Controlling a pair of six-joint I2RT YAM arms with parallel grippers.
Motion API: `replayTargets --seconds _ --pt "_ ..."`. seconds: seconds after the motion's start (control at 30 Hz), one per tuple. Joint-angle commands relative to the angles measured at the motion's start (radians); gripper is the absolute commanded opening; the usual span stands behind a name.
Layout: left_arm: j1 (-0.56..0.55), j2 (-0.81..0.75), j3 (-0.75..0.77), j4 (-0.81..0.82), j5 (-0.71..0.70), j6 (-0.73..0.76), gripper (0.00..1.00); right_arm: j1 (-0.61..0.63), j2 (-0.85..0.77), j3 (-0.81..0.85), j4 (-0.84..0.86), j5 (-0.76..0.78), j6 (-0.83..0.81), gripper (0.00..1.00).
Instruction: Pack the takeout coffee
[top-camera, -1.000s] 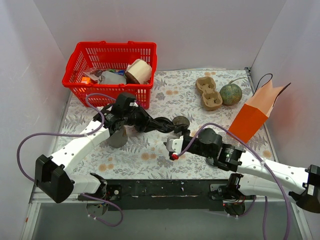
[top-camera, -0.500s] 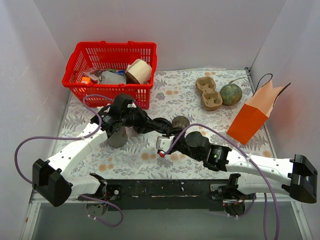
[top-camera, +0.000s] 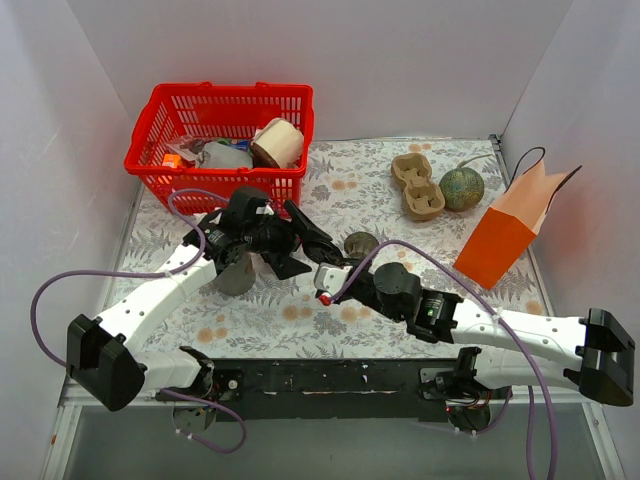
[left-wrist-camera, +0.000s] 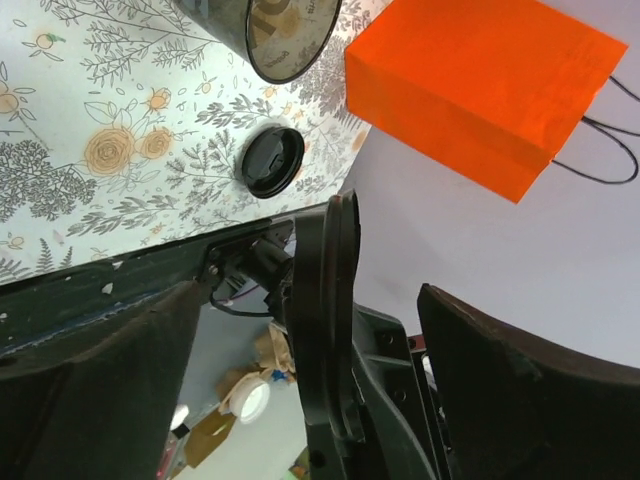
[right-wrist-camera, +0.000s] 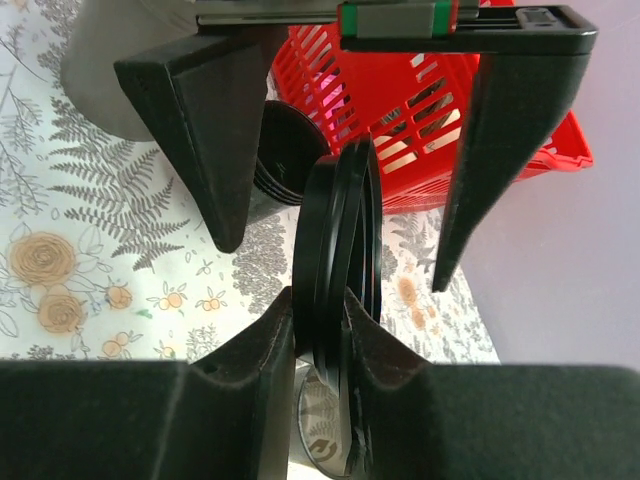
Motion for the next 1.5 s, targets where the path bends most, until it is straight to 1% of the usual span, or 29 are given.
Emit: replayTargets --seconds 0.0,0.03,0.1,0.17,0.23,0.27,0.3,0.33,0.37,0.4,0.43,0.47,0.5,0.53,0.57,0.6,0.67,0.7,0.73,0.87,0.9,1.0,1.03,1.1,1.17,1.27,1.33,1.47 --pt "0.009 -0.006 0.017 0.032 0.012 -0.09 0.97 0.004 -0.033 0.032 0.041 -0.012 0.117 0.16" --pt "0.014 -0.006 0.025 0.033 0.014 -0.08 0.98 0.002 -0.036 0.034 0.034 -0.007 0.166 0.16" --pt "0.017 -0.014 0.034 0.058 0.012 -0.057 0.98 0.002 -0.038 0.056 -0.044 -0.006 0.217 0.16" --pt "0.015 -0.023 0.064 0.079 0.004 -0.011 0.98 -0.001 -0.036 0.069 -0.129 -0.004 0.315 0.16" --pt "0.02 -0.025 0.121 0.06 -0.034 0.027 0.98 -0.01 -0.048 0.067 -0.163 -0.004 0.401 0.15" --pt "0.023 -0.026 0.141 0.06 -0.045 0.045 0.98 -0.015 -0.056 0.066 -0.179 -0.007 0.496 0.14" --pt "0.026 -0.019 0.162 0.049 -0.057 0.064 0.98 -0.024 -0.077 0.064 -0.22 -0.041 0.542 0.14" --pt "0.029 -0.012 0.196 0.037 -0.096 0.084 0.98 -0.03 -0.09 0.057 -0.232 -0.05 0.584 0.14" --pt "0.03 -0.002 0.254 0.021 -0.12 0.133 0.98 -0.038 -0.103 0.052 -0.239 -0.046 0.675 0.16" --pt "0.029 0.012 0.287 -0.032 -0.144 0.145 0.98 -0.065 -0.131 0.049 -0.261 -0.052 0.719 0.17" --pt "0.029 0.017 0.305 -0.043 -0.185 0.162 0.98 -0.088 -0.142 0.052 -0.278 -0.053 0.762 0.18" --pt "0.029 0.015 0.324 -0.04 -0.198 0.205 0.98 -0.116 -0.149 0.057 -0.294 -0.084 0.82 0.19" --pt "0.029 0.014 0.327 -0.037 -0.213 0.216 0.98 -0.195 -0.162 0.06 -0.346 -0.131 0.881 0.18" --pt "0.029 0.006 0.324 -0.026 -0.22 0.236 0.98 -0.24 -0.168 0.06 -0.354 -0.185 0.917 0.18" --pt "0.029 0.004 0.316 -0.004 -0.218 0.249 0.98 -0.286 -0.172 0.052 -0.355 -0.286 0.946 0.17" --pt "0.03 0.001 0.296 0.006 -0.217 0.26 0.98 -0.371 -0.176 0.05 -0.355 -0.353 0.983 0.17" --pt "0.029 0.003 0.278 0.045 -0.177 0.295 0.98 -0.443 -0.171 0.057 -0.354 -0.473 1.012 0.17" --pt "0.03 0.007 0.258 0.055 -0.163 0.331 0.98 -0.494 -0.159 0.063 -0.357 -0.5 1.026 0.17" --pt "0.027 0.015 0.247 0.072 -0.14 0.355 0.98 -0.519 -0.151 0.069 -0.358 -0.523 1.049 0.17" --pt "0.003 0.076 0.184 0.15 -0.08 0.395 0.98 -0.627 -0.096 0.093 -0.343 -0.65 1.121 0.18" --pt "-0.009 0.09 0.178 0.153 -0.106 0.398 0.98 -0.672 -0.064 0.099 -0.343 -0.671 1.135 0.19" --pt "-0.081 0.132 0.183 0.156 -0.19 0.45 0.98 -0.754 -0.015 0.1 -0.308 -0.762 1.179 0.19" --pt "-0.11 0.141 0.178 0.162 -0.231 0.475 0.98 -0.769 -0.007 0.093 -0.305 -0.776 1.19 0.2" --pt "-0.127 0.164 0.158 0.197 -0.244 0.497 0.98 -0.802 0.018 0.096 -0.257 -0.784 1.213 0.21" --pt "-0.131 0.176 0.118 0.252 -0.22 0.504 0.98 -0.817 0.048 0.106 -0.256 -0.788 1.221 0.22" --pt "-0.132 0.216 0.103 0.288 -0.189 0.507 0.98 -0.834 0.08 0.113 -0.243 -0.807 1.221 0.22" --pt "-0.131 0.247 0.106 0.297 -0.189 0.506 0.98 -0.837 0.096 0.118 -0.242 -0.807 1.221 0.25" --pt "-0.131 0.285 0.103 0.31 -0.233 0.494 0.98 -0.848 0.14 0.126 -0.236 -0.82 1.23 0.29"
